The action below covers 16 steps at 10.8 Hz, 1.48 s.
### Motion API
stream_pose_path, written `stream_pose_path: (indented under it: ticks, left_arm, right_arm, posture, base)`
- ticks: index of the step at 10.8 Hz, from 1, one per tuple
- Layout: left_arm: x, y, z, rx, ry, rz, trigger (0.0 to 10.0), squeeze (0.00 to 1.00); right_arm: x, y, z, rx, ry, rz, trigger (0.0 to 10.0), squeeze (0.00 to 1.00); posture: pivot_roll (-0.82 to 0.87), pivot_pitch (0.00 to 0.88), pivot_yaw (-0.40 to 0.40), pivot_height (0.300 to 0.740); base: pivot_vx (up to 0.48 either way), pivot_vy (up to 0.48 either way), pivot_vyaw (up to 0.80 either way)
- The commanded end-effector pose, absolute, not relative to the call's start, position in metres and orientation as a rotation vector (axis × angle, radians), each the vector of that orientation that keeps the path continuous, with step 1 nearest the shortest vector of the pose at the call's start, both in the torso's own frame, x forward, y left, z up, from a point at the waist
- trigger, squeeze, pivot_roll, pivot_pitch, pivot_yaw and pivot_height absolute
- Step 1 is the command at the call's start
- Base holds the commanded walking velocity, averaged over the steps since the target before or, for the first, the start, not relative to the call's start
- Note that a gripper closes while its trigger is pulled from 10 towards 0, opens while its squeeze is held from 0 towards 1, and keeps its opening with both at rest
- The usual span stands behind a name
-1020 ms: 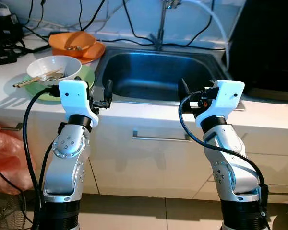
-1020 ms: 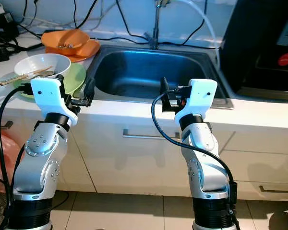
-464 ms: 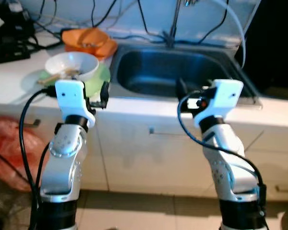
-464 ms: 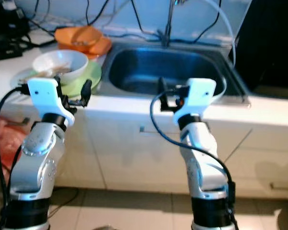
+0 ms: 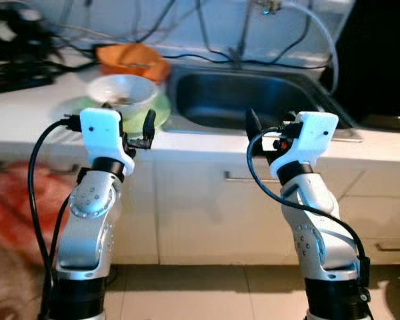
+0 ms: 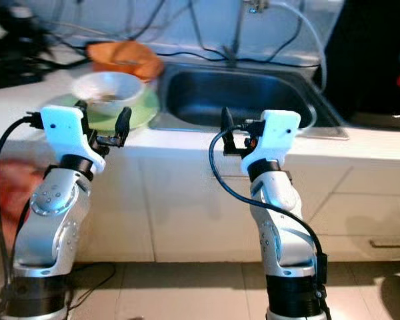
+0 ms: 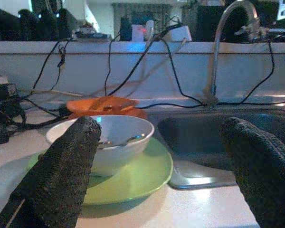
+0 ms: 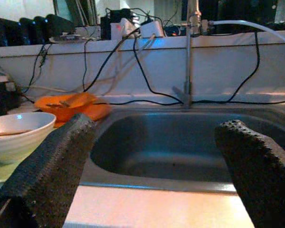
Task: Kitchen organization
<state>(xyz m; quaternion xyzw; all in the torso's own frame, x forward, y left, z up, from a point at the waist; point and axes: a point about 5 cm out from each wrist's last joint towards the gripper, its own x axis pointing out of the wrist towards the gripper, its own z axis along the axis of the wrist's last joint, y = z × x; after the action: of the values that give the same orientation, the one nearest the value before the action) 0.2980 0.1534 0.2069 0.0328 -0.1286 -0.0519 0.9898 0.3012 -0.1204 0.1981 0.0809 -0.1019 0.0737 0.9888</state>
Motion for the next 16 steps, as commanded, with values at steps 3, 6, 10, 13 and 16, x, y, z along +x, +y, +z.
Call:
stream_pose_path:
  ticks: [3, 6, 10, 13, 16]
  left_arm:
    - [0.296, 0.146, 0.216, 0.082, -0.308, -0.151, 10.0, 0.00]
    - [0.295, 0.144, 0.221, 0.098, -0.338, -0.165, 10.0, 0.00]
    - [0.295, 0.141, 0.224, 0.107, -0.357, -0.176, 10.0, 0.00]
    - [0.294, 0.142, 0.224, 0.109, -0.357, -0.175, 10.0, 0.00]
    - [0.294, 0.141, 0.224, 0.103, -0.360, -0.163, 10.0, 0.00]
  right_arm:
    - [0.302, -0.124, 0.206, 0.127, -0.248, 0.135, 10.0, 0.00]
    - [0.301, -0.122, 0.210, 0.098, -0.279, 0.140, 10.0, 0.00]
    - [0.300, -0.119, 0.217, 0.076, -0.315, 0.151, 10.0, 0.00]
    - [0.300, -0.118, 0.216, 0.073, -0.314, 0.153, 10.0, 0.00]
    - [0.300, -0.116, 0.214, 0.069, -0.312, 0.155, 10.0, 0.00]
  posture:
    - [0.05, 0.001, -0.038, 0.740]
    - [0.05, 0.004, -0.034, 0.740]
    - [0.05, 0.009, -0.032, 0.740]
    - [0.05, 0.012, -0.031, 0.740]
    - [0.05, 0.015, -0.031, 0.740]
  base:
    - [0.331, 0.000, 0.00]
    - [0.386, 0.000, 0.00]
    - [0.458, 0.000, 0.00]
    - [0.461, 0.000, 0.00]
    - [0.153, 0.000, 0.00]
